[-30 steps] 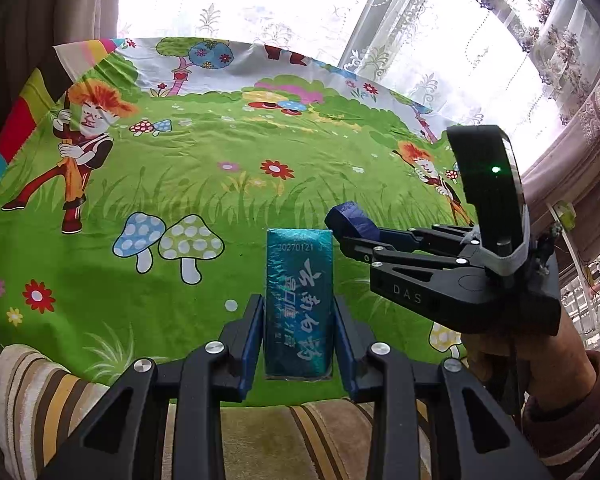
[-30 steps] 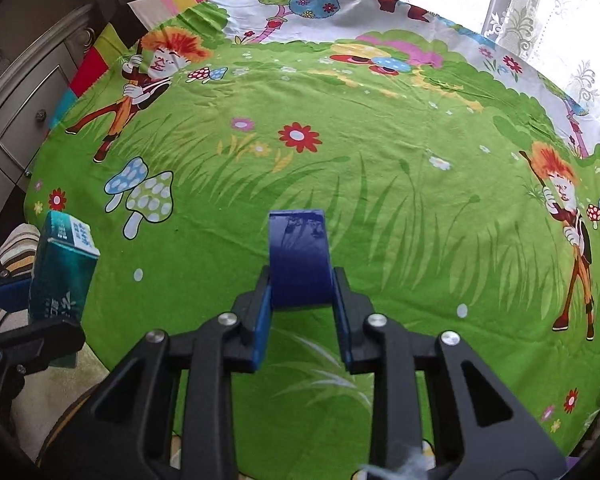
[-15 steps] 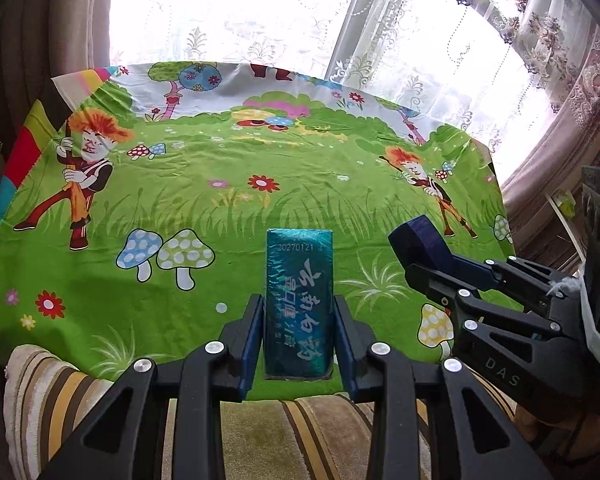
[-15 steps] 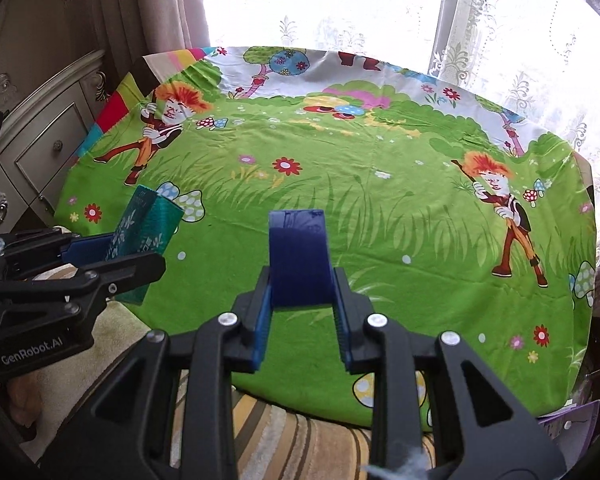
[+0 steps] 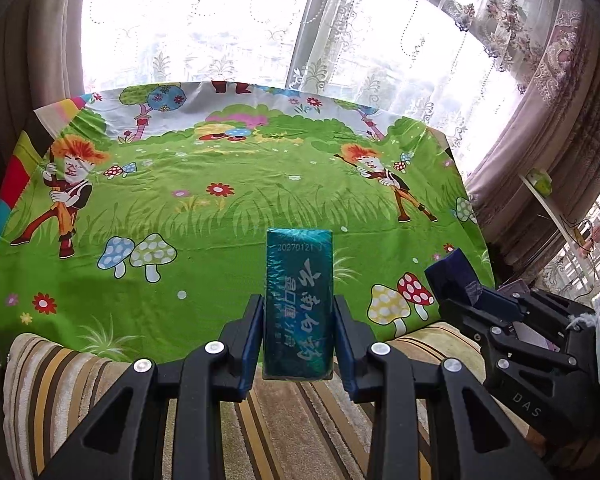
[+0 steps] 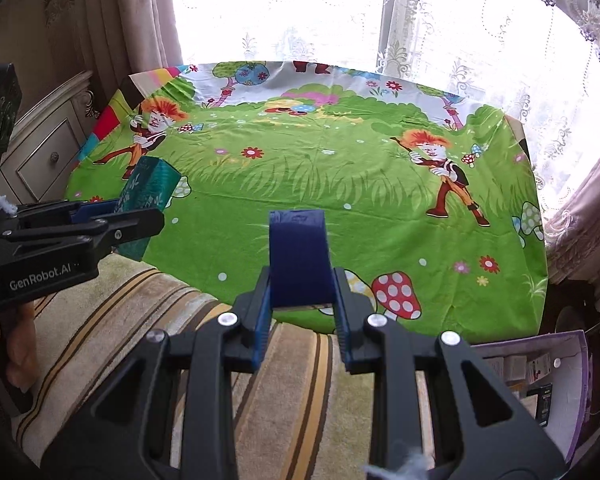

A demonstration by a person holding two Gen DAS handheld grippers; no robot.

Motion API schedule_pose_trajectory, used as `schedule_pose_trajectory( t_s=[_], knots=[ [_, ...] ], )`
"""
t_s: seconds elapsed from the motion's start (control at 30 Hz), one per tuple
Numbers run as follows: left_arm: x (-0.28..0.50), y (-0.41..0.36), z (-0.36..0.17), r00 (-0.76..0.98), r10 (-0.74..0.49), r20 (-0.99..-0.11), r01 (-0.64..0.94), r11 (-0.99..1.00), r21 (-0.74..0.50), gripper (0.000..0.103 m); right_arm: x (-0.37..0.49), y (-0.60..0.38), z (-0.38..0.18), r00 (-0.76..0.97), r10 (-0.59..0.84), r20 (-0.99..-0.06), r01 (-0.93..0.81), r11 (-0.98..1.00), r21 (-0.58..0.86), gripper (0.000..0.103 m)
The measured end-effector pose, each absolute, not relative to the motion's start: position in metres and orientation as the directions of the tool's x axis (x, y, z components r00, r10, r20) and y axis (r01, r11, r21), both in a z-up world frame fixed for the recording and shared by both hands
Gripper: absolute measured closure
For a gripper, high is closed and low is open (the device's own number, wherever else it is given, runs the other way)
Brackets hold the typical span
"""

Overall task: Organize rigid objects
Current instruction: 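Carry the tissue pack and navy box into the purple box and open both tools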

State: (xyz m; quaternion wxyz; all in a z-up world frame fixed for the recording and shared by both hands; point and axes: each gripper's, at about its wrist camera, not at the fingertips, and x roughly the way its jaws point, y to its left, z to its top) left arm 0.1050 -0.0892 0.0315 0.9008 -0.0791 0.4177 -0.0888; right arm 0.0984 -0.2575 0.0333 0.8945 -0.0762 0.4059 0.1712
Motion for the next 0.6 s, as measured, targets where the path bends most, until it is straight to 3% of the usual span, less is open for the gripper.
schedule_pose_trajectory(
  t_s=[0.6],
  knots=[
    [0.079, -0.171, 0.04, 0.542, -0.384, -0.748, 0.296, 0.92, -0.257, 0.069, 0.043, -0.348, 0.041, 0.662, 0.159, -0.733, -0.199, 0.979, 0.033, 0.071]
  ],
)
